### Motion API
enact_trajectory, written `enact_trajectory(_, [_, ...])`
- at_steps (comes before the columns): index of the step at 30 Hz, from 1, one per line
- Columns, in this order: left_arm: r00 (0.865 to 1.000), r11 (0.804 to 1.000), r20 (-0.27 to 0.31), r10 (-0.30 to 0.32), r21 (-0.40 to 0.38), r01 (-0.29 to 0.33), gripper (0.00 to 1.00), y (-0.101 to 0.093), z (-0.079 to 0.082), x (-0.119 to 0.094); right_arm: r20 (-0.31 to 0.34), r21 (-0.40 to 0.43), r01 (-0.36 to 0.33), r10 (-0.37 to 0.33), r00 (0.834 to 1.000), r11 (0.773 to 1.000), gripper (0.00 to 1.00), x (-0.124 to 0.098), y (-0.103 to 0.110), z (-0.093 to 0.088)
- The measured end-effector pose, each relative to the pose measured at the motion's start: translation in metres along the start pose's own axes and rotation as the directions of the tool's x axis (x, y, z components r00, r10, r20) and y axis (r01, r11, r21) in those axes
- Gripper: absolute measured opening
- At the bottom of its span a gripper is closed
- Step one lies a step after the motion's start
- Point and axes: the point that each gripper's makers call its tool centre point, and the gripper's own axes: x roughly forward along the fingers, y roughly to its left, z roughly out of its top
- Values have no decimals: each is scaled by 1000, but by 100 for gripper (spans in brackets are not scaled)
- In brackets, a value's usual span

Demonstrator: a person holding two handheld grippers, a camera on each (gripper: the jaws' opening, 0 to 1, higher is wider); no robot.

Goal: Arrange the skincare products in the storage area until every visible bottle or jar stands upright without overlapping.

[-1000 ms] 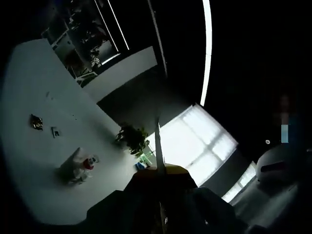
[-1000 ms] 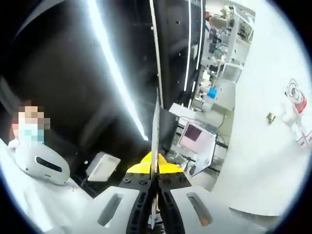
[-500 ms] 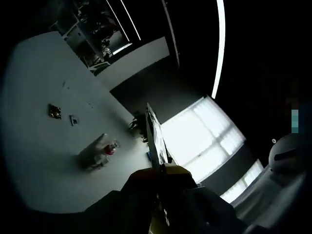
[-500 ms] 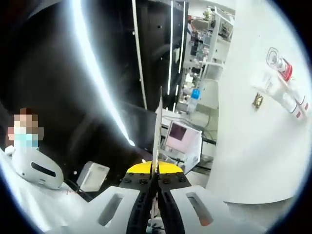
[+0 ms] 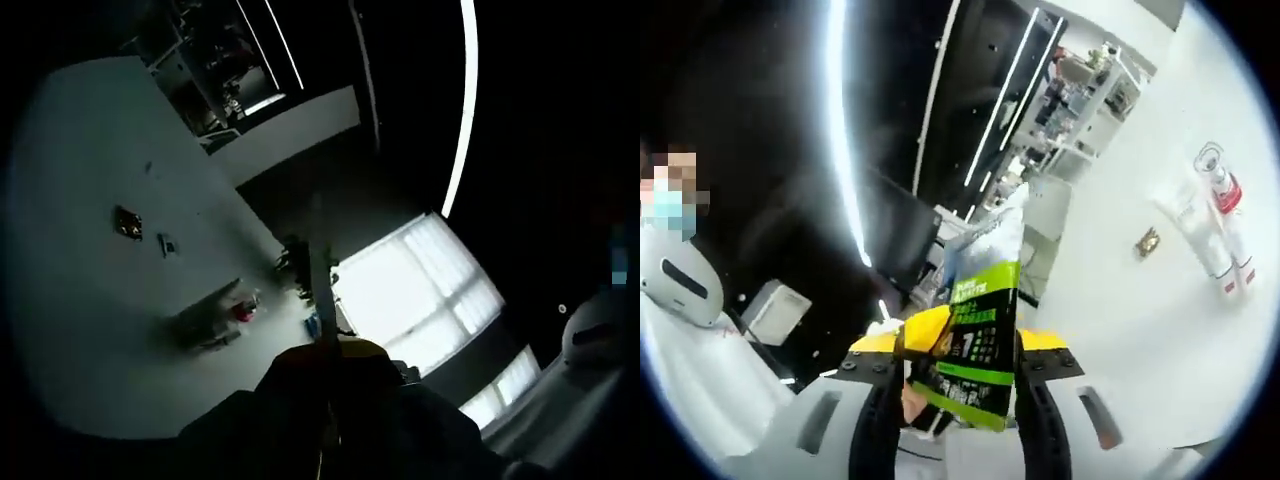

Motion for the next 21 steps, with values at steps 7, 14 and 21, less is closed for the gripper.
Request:
enact_trajectory(7, [1000,1000,-1,3,-16,-3,0,11,1,8,-54,-127,75,-82,995,989,88,-5,-12,-8])
enact_trajectory(14, [1000,999,-3,15,-39,-15,0,22,0,14,-70,-189,118,-133,989,975,99,-10,-25,-13])
enact_trajectory(21, [994,991,-24,104,-81,-105,0,55,-7,20,-113,-288,168,-208,972,943,100,-25,-45,-29])
